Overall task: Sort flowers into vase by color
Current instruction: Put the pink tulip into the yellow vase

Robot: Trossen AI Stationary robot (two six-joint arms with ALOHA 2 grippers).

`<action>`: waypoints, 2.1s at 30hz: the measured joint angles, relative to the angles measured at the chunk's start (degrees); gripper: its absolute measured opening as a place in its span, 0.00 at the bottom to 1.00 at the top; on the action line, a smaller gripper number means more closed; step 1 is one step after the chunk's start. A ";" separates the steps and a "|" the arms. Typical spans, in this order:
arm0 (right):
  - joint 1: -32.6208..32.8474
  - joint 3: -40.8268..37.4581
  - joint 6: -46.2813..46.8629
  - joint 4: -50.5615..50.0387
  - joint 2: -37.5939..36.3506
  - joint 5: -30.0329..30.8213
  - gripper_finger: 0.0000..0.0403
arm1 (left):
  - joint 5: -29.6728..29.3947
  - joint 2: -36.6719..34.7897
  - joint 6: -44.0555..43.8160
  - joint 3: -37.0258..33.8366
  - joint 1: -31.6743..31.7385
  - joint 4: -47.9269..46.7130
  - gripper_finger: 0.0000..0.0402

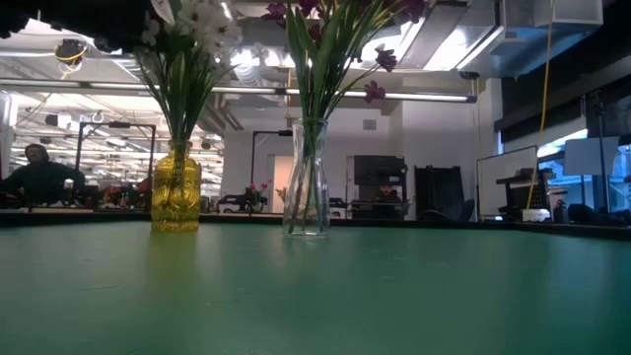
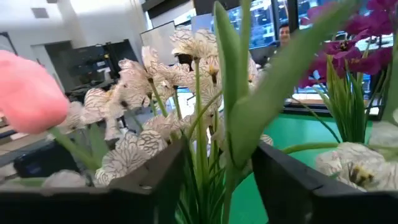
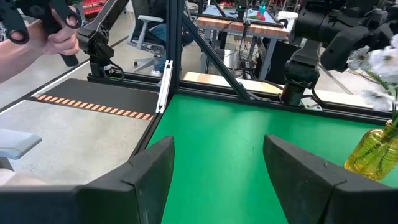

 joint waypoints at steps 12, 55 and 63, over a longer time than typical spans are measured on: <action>0.00 -0.02 -0.40 1.01 0.02 0.00 0.61 | -7.45 0.00 4.44 7.57 -10.49 0.01 0.65; -0.02 -0.02 -0.54 1.07 0.02 -0.02 0.61 | -3.45 7.08 -0.68 23.35 -1.15 -13.35 0.00; -0.02 -0.01 -0.54 1.09 0.02 -0.02 0.61 | -3.37 7.08 -7.42 23.35 -1.15 -21.04 0.00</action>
